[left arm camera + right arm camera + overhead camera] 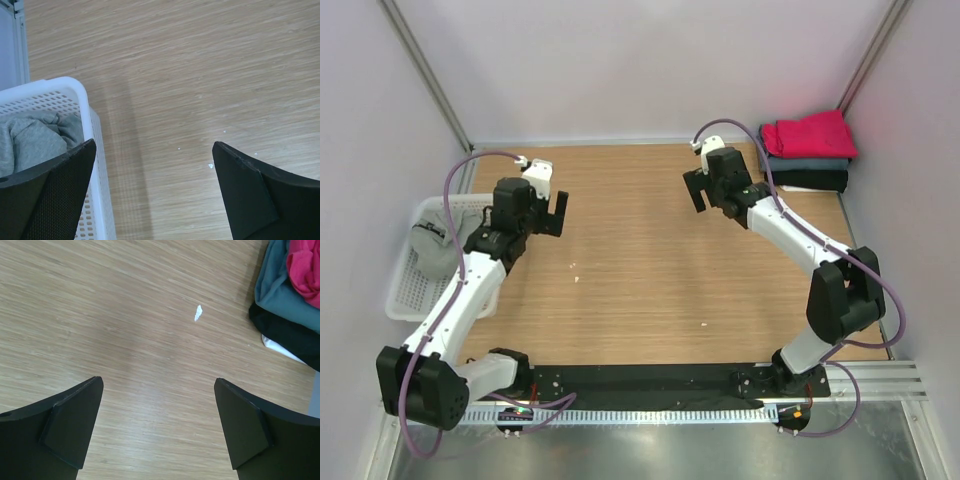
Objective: Fold and stack the t-shirts
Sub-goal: Grab the tshirt from the pile
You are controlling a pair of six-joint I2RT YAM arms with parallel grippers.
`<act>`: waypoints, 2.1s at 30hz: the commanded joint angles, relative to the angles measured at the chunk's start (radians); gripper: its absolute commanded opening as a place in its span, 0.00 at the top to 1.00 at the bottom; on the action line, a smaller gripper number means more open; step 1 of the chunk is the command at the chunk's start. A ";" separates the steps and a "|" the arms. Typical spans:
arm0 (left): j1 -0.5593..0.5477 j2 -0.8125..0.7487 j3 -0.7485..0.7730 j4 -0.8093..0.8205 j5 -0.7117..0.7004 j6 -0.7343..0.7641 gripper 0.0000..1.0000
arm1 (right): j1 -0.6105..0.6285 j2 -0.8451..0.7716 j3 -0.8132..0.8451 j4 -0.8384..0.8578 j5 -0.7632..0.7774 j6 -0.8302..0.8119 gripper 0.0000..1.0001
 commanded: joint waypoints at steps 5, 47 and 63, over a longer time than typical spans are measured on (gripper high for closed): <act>0.004 -0.034 -0.032 0.091 -0.201 0.020 0.01 | -0.013 0.006 0.028 0.002 0.183 -0.060 0.00; 0.565 0.460 0.169 0.013 -0.273 -0.035 0.30 | -0.320 -0.081 -0.052 -0.048 -0.831 0.187 0.00; 0.585 0.446 0.191 -0.022 -0.262 -0.008 0.40 | -0.319 -0.076 -0.058 -0.055 -0.851 0.173 0.00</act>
